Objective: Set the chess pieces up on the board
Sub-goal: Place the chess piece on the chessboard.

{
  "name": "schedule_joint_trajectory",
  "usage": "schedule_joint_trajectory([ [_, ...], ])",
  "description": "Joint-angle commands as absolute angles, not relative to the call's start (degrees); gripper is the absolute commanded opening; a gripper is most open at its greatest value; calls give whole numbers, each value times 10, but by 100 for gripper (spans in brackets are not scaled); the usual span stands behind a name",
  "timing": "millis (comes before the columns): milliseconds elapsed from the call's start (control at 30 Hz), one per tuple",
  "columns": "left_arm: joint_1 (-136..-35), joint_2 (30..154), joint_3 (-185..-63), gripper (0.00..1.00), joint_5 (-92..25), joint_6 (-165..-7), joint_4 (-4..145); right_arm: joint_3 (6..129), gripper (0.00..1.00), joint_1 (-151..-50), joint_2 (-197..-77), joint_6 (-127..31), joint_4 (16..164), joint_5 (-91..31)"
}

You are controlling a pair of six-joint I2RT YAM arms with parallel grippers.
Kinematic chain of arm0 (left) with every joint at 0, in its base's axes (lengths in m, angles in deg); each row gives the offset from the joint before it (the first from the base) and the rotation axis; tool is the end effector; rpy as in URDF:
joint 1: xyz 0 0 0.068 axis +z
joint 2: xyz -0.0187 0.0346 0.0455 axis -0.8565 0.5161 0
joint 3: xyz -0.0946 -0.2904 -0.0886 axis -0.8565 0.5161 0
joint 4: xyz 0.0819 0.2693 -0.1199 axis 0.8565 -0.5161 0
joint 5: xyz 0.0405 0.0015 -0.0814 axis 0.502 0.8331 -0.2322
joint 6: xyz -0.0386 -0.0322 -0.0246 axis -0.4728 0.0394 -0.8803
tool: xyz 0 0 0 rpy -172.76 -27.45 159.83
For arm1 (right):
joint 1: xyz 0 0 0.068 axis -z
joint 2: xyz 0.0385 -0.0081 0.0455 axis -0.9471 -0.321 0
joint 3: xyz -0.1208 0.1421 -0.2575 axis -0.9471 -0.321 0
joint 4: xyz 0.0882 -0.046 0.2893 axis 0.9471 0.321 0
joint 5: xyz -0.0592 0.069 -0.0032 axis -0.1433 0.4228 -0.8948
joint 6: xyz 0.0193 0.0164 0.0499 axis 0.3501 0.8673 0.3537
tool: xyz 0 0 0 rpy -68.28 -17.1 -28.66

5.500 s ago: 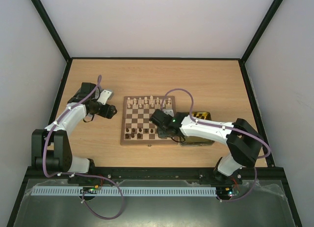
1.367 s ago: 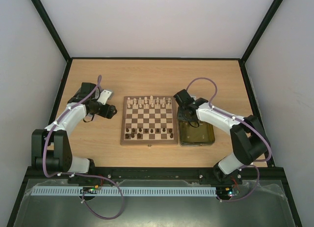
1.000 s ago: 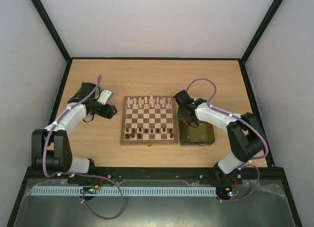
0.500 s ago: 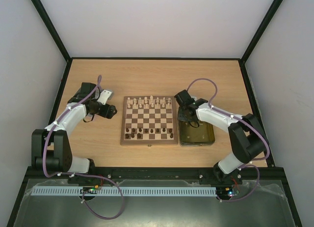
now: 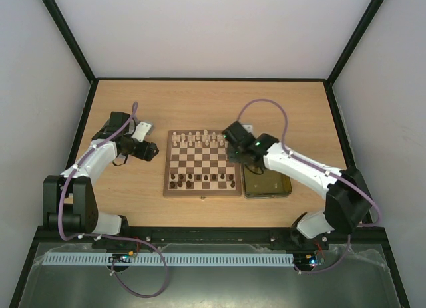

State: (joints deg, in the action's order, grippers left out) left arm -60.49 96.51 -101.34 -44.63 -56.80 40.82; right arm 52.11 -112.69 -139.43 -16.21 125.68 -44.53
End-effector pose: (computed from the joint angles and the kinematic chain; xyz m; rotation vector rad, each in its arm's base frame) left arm 0.3062 -0.0213 0.2292 0.5412 2.4662 -0.3272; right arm 0.2534 0.2171 0.2667 -0.0225 2.6378 0.3392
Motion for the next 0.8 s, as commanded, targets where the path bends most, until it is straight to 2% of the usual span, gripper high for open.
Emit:
schedule_joint_trajectory([
  [0,-602,967,-1012,79,-450,-566,409,586,2,-1228,-1411,-122,1306,-466],
  [433,-602,964,-1010,79,-449,-567,407,629,2,-1367,-1499,-78,1306,-467],
  [767,-602,962,-1010,79,-449,-566,407,661,2,-1393,-1537,-75,1312,-466],
])
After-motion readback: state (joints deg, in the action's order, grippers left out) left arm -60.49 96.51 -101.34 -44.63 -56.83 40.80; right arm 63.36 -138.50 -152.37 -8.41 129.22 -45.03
